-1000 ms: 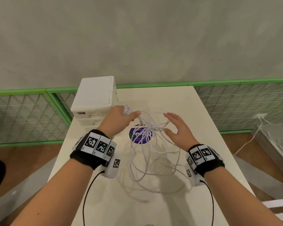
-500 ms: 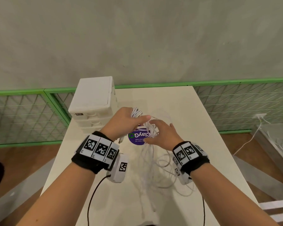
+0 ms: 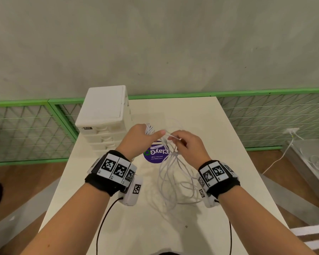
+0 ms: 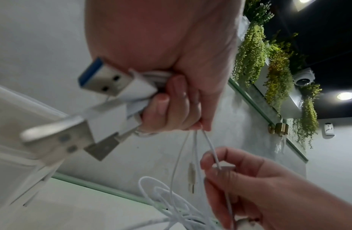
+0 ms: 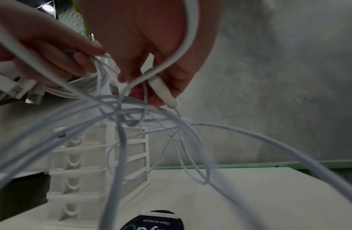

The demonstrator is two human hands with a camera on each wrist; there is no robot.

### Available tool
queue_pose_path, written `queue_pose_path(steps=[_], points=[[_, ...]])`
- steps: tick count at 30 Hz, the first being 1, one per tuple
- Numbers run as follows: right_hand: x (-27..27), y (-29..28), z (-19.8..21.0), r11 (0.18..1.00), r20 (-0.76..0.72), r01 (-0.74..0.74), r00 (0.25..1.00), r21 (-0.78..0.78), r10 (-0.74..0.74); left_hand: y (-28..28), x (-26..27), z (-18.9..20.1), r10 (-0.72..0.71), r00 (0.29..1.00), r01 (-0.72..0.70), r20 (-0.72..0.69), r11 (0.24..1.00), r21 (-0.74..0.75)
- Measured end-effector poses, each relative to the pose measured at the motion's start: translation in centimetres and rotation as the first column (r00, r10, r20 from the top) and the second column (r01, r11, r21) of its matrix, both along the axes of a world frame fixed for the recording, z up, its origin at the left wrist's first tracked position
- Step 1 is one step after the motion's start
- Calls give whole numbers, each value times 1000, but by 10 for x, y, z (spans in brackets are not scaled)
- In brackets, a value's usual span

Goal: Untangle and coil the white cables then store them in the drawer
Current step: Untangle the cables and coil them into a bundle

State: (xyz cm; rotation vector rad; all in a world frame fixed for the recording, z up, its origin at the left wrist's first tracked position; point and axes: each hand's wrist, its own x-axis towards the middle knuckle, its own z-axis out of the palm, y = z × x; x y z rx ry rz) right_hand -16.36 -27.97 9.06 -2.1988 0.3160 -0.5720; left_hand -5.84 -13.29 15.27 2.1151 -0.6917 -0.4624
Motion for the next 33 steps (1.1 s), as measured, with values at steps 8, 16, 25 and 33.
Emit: queue_pose_path(steps=[8, 16, 25, 33], points=[[-1, 11, 15, 994, -330, -95, 941, -61, 70, -7, -8, 8, 88, 986, -74, 140, 992, -105], [4, 14, 16, 934, -487, -228, 871, -273, 70, 0, -14, 3, -38, 986, 34, 162, 999, 27], [3, 17, 7, 927, -397, -170, 917, -333, 25, 7, -3, 6, 9, 985, -26, 174, 995, 99], [-3, 10, 3, 987, -352, -157, 923, 16, 153, 7, -2, -16, -62, 992, 46, 113, 989, 142]])
